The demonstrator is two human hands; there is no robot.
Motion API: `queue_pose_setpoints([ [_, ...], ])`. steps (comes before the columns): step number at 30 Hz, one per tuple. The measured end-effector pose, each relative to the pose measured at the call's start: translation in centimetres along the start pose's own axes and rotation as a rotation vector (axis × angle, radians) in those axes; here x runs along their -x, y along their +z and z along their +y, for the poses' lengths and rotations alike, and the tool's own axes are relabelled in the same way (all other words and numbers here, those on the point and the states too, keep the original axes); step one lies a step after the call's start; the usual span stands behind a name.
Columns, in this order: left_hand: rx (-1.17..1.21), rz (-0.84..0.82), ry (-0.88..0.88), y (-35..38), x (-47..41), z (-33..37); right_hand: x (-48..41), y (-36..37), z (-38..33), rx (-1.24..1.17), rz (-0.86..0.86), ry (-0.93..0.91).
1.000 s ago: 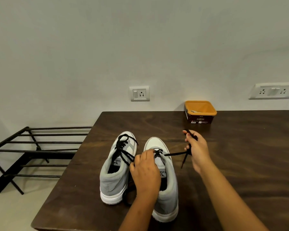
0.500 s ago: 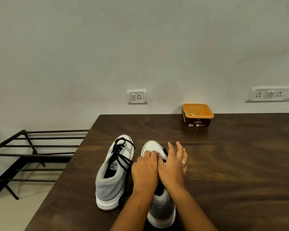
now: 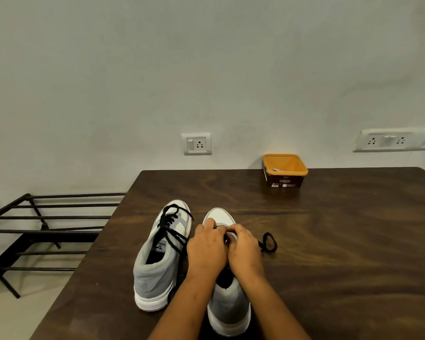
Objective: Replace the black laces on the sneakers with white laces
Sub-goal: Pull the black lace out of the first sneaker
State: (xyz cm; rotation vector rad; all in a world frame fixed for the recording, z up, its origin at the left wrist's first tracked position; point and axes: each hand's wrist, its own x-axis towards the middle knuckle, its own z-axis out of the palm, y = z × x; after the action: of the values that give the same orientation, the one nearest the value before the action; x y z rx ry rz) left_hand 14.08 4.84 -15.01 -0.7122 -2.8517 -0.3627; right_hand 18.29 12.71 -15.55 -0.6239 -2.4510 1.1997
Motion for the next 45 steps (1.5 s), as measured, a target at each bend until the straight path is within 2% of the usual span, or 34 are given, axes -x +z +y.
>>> queue_pose_setpoints([
  [3,0.099,0.009,-0.060,-0.1,0.0,0.2,0.1,0.0,-0.1,0.018,0.003,0.011],
  [6,0.316,0.079,-0.204,0.2,0.2,-0.3,0.1,-0.1,0.0,0.028,-0.009,0.019],
  [8,0.530,0.064,-0.334,0.5,-0.1,-0.7,0.0,0.1,0.0,0.034,-0.013,0.024],
  [9,0.758,0.032,-0.441,0.3,-0.4,-0.7,0.0,0.2,0.0,0.041,-0.011,0.027],
  [11,1.382,-0.030,-0.661,-0.4,-0.9,-0.5,0.0,0.3,-0.1,0.074,-0.003,0.042],
  [12,1.612,-0.072,-0.763,-0.7,-0.8,-0.7,0.0,0.3,-0.1,0.095,-0.001,0.049],
  [13,1.729,-0.117,-0.826,-1.1,-0.6,-1.0,0.0,0.3,-0.2,0.108,0.000,0.050],
  [16,1.736,-0.208,-0.800,-1.3,-0.3,-2.6,0.1,0.2,-0.3,0.137,-0.018,0.037],
  [23,1.875,-0.233,-0.576,-1.6,0.5,-3.1,0.1,0.3,-0.5,0.154,-0.015,0.053],
  [25,1.767,-0.257,-0.531,-3.1,0.3,-3.0,0.1,0.3,-0.5,0.153,-0.023,0.059],
  [28,1.265,-0.192,-0.571,-5.0,-0.9,-3.0,0.1,0.3,-0.6,0.164,-0.040,0.070],
  [31,0.523,0.029,-0.179,-4.7,-1.4,-3.5,0.2,0.3,-0.6,0.160,-0.038,0.078],
  [34,0.194,-0.114,0.042,-3.8,-1.3,-2.6,0.2,0.3,-0.8,0.162,-0.052,0.083],
  [36,0.037,-0.149,0.085,-3.2,-0.9,-1.6,0.3,0.2,-0.9,0.173,-0.056,0.086],
  [42,-0.105,0.121,0.057,-1.8,-0.4,-0.1,0.2,0.3,-0.9,0.176,-0.064,0.085],
  [44,-0.074,0.192,0.056,-1.7,-0.2,0.3,0.1,0.4,-0.9,0.177,-0.061,0.094],
  [45,-0.025,0.160,0.012,-1.8,-0.1,0.5,0.1,0.4,-0.9,0.179,-0.061,0.097],
])
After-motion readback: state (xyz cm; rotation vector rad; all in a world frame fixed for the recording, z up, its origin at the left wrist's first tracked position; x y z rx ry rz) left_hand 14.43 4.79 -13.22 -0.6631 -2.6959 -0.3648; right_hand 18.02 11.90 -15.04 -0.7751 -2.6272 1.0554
